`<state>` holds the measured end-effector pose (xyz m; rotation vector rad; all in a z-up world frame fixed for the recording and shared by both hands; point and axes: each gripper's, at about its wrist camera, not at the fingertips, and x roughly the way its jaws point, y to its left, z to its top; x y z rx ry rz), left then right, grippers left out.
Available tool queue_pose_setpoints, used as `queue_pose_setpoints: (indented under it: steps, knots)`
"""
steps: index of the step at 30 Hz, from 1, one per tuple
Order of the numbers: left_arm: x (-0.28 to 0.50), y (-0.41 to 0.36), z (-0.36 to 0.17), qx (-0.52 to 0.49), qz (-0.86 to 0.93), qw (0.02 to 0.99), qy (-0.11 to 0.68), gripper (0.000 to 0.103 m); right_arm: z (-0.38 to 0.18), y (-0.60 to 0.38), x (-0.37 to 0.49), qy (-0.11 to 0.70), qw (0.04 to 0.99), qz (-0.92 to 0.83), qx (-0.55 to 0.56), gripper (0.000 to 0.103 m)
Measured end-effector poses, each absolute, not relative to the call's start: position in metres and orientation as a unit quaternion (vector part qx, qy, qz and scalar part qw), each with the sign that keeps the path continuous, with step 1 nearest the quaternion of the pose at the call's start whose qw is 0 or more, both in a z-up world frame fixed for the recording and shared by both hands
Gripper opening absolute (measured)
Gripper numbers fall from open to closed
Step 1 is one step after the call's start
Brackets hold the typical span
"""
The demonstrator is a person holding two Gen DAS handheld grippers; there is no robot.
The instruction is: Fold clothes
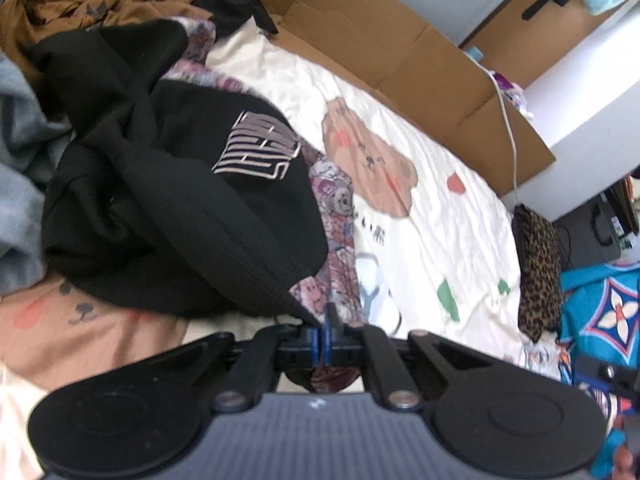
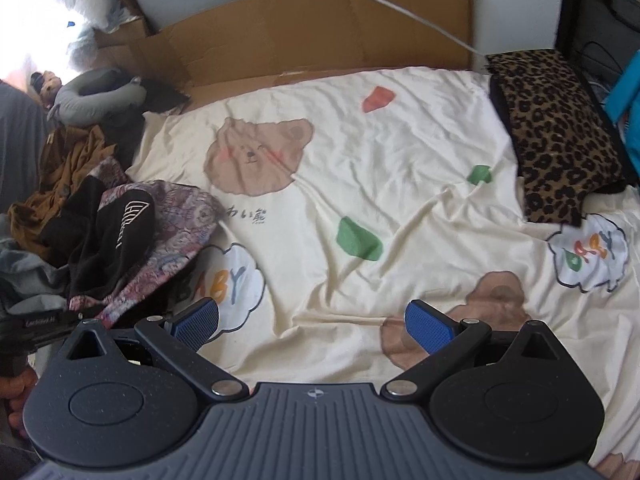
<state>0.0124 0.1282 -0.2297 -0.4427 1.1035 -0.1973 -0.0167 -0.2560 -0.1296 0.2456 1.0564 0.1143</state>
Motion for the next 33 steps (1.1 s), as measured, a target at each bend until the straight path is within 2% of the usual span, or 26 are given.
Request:
queue_pose_setpoints:
  steps: [17,26,33]
  knots:
    - [-0.07,0.22,-0.221,-0.145,0.005,0.794,0.59,0.002,-0.124,-0.243,-0.027,0.505,0.853,0.076,0.112,0.102]
    - [-0.074,0.27,-0.204,-0.078,0.095,0.78,0.614,0.003,-0.126,-0.246,-0.033,0.503,0.851,0.083,0.125,0.102]
    - [-0.059,0.28,-0.171,-0.042,0.143,0.771,0.62,0.01,-0.127,-0.239,-0.031,0.503,0.847,0.102,0.14,0.102]
